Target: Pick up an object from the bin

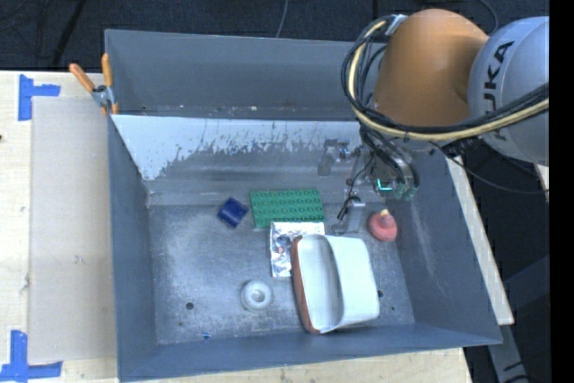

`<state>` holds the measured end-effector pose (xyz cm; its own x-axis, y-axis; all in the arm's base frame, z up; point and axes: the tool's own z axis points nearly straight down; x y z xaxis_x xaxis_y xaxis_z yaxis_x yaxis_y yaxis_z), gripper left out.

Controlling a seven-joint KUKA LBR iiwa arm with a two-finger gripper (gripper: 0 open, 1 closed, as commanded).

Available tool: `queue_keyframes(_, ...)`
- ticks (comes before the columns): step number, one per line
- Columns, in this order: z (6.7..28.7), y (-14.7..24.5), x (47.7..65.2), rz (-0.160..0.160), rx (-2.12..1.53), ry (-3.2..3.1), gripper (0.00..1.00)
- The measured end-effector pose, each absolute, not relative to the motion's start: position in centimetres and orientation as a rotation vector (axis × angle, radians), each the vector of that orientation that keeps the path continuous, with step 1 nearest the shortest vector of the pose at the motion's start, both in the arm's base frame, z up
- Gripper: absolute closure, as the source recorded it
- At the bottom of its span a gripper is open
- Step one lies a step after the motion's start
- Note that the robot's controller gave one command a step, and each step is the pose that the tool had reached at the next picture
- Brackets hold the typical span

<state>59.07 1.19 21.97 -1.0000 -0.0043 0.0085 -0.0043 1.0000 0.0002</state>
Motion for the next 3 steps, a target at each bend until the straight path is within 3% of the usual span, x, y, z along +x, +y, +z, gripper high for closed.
queue_keyframes(1, 6.6, 2.4, 58.2, 0.000, 0.093, -3.135, 0.00)
queue_keyframes(2, 17.1, -1.2, 53.9, 0.002, 0.523, -3.101, 0.00)
queue_keyframes(3, 6.8, -3.1, 48.9, -0.003, 0.567, -3.084, 0.00)
